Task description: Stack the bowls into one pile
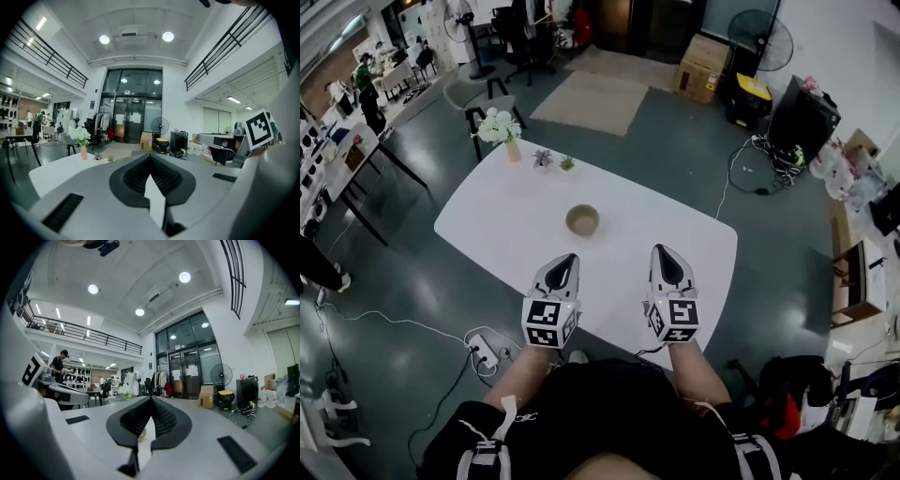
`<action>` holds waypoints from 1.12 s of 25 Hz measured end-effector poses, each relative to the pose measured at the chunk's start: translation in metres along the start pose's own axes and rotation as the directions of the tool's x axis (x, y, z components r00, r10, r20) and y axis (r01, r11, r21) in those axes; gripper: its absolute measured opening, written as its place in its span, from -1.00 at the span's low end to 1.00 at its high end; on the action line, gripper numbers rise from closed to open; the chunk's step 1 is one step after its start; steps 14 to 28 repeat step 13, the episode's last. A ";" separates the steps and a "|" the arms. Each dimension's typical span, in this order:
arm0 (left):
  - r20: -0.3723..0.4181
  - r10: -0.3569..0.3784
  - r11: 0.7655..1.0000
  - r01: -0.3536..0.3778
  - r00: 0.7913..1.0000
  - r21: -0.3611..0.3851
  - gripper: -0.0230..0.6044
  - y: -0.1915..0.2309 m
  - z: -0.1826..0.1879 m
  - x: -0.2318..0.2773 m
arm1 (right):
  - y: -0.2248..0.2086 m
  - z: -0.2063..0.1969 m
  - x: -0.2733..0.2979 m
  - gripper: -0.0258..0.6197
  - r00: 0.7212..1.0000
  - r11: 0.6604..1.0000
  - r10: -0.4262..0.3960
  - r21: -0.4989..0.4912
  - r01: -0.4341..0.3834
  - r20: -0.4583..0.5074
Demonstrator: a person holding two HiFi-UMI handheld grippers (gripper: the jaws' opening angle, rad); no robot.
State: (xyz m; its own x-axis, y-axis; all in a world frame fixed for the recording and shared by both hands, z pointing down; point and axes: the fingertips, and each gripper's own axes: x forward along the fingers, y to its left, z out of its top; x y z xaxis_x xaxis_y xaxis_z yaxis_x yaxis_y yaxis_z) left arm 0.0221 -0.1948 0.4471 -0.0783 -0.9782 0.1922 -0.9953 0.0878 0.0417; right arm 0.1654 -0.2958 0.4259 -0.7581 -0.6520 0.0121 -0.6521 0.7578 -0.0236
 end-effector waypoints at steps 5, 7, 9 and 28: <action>0.002 0.000 1.000 0.000 1.000 0.027 -0.88 -0.019 0.001 -0.003 | -0.009 -0.002 -0.013 -0.88 1.000 1.000 -0.002 -0.013 0.002 -0.005; 0.006 -0.001 0.999 0.001 1.000 0.036 -0.88 -0.024 0.002 -0.005 | -0.010 -0.001 -0.014 -0.88 1.000 1.000 0.003 -0.023 -0.003 -0.003; 0.020 -0.004 0.999 0.003 1.000 0.032 -0.88 -0.028 0.003 -0.008 | -0.010 -0.001 -0.016 -0.88 1.000 1.000 0.008 -0.024 -0.008 -0.001; 0.036 -0.020 1.000 0.019 0.999 0.011 -0.88 -0.041 0.003 -0.013 | -0.014 -0.002 -0.023 -0.88 1.000 1.000 0.012 -0.023 -0.012 0.001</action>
